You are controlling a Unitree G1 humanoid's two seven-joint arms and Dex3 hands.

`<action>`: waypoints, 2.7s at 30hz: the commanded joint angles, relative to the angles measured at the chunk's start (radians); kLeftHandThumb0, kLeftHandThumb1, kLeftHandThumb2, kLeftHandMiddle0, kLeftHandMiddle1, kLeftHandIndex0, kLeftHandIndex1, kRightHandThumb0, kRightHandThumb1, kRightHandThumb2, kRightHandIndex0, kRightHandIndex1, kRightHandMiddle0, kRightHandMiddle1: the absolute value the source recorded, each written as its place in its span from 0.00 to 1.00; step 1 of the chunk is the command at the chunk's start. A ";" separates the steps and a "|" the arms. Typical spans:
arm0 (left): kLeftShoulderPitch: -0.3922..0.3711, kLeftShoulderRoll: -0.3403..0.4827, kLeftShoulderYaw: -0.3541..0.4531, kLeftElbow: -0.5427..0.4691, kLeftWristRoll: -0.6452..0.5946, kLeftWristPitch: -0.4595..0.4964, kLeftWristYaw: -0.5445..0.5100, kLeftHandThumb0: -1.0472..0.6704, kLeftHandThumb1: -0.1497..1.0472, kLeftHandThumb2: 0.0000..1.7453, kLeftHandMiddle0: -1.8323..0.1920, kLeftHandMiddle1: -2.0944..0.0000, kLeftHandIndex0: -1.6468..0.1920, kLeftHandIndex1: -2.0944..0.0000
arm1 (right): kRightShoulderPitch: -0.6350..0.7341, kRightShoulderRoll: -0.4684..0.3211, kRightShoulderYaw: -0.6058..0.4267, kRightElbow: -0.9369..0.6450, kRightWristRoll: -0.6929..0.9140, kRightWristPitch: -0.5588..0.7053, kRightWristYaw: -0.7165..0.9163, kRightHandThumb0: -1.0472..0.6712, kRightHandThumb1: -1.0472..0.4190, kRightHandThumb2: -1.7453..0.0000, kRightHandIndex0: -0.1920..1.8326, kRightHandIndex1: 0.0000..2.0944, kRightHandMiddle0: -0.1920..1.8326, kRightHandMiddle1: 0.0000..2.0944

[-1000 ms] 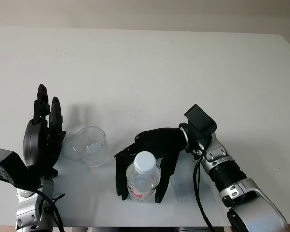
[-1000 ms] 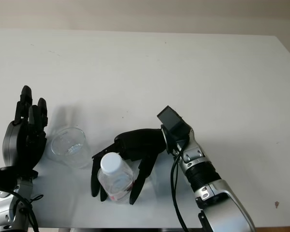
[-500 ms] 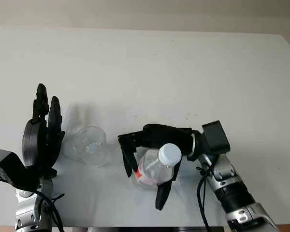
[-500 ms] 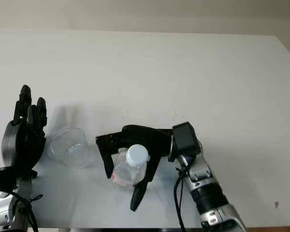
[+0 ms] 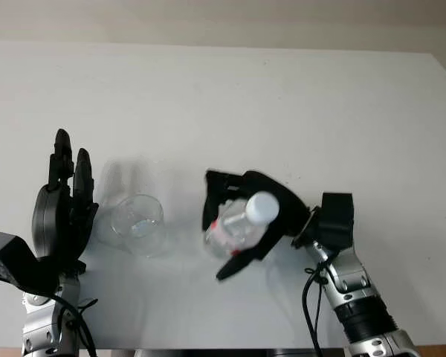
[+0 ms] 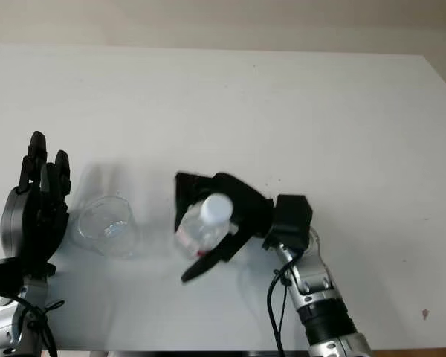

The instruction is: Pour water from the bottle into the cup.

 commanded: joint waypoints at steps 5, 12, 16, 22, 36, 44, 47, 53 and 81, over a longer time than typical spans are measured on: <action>0.008 -0.005 -0.003 0.004 -0.002 -0.010 0.002 0.19 1.00 0.26 0.97 0.98 0.98 0.97 | -0.208 0.018 -0.013 0.168 -0.165 -0.115 -0.260 0.41 0.00 0.71 0.89 1.00 0.79 1.00; 0.008 -0.006 -0.010 0.002 0.004 -0.004 0.010 0.19 1.00 0.27 0.98 0.98 0.99 0.98 | -0.417 0.010 0.062 0.429 -0.384 -0.224 -0.499 0.42 0.00 0.78 0.74 1.00 0.62 1.00; 0.004 -0.007 -0.015 0.010 0.011 -0.009 0.011 0.18 1.00 0.27 0.98 0.98 0.99 0.98 | -0.518 -0.005 0.137 0.561 -0.527 -0.288 -0.657 0.41 0.00 0.81 0.65 1.00 0.52 1.00; -0.002 -0.012 -0.019 0.014 0.019 -0.008 0.022 0.18 1.00 0.27 0.97 0.97 0.99 0.97 | -0.617 -0.011 0.240 0.660 -0.688 -0.315 -0.853 0.39 0.00 0.85 0.63 1.00 0.46 1.00; -0.009 -0.016 -0.020 0.040 0.008 -0.014 0.009 0.19 1.00 0.28 0.99 0.98 1.00 0.98 | -0.686 -0.003 0.388 0.733 -0.861 -0.318 -1.156 0.37 0.00 0.87 0.64 1.00 0.48 1.00; -0.014 -0.020 -0.022 0.040 0.005 -0.008 0.011 0.19 1.00 0.27 0.98 0.97 1.00 0.98 | -0.706 -0.001 0.395 0.724 -0.859 -0.340 -1.196 0.37 0.00 0.86 0.64 1.00 0.50 1.00; -0.016 -0.022 -0.023 0.044 0.005 -0.010 0.017 0.19 1.00 0.27 0.98 0.97 1.00 0.98 | -0.715 0.004 0.401 0.710 -0.868 -0.337 -1.213 0.37 0.00 0.86 0.66 1.00 0.51 1.00; -0.017 -0.022 -0.027 0.046 0.009 -0.012 0.021 0.19 1.00 0.27 0.98 0.97 1.00 0.97 | -0.735 0.011 0.426 0.696 -0.898 -0.346 -1.275 0.37 0.00 0.88 0.68 1.00 0.52 1.00; -0.021 -0.034 -0.031 0.053 0.008 -0.022 0.029 0.19 1.00 0.27 0.98 0.97 0.99 0.97 | -0.792 0.059 0.616 0.726 -1.091 -0.313 -1.531 0.34 0.00 0.85 0.71 1.00 0.53 1.00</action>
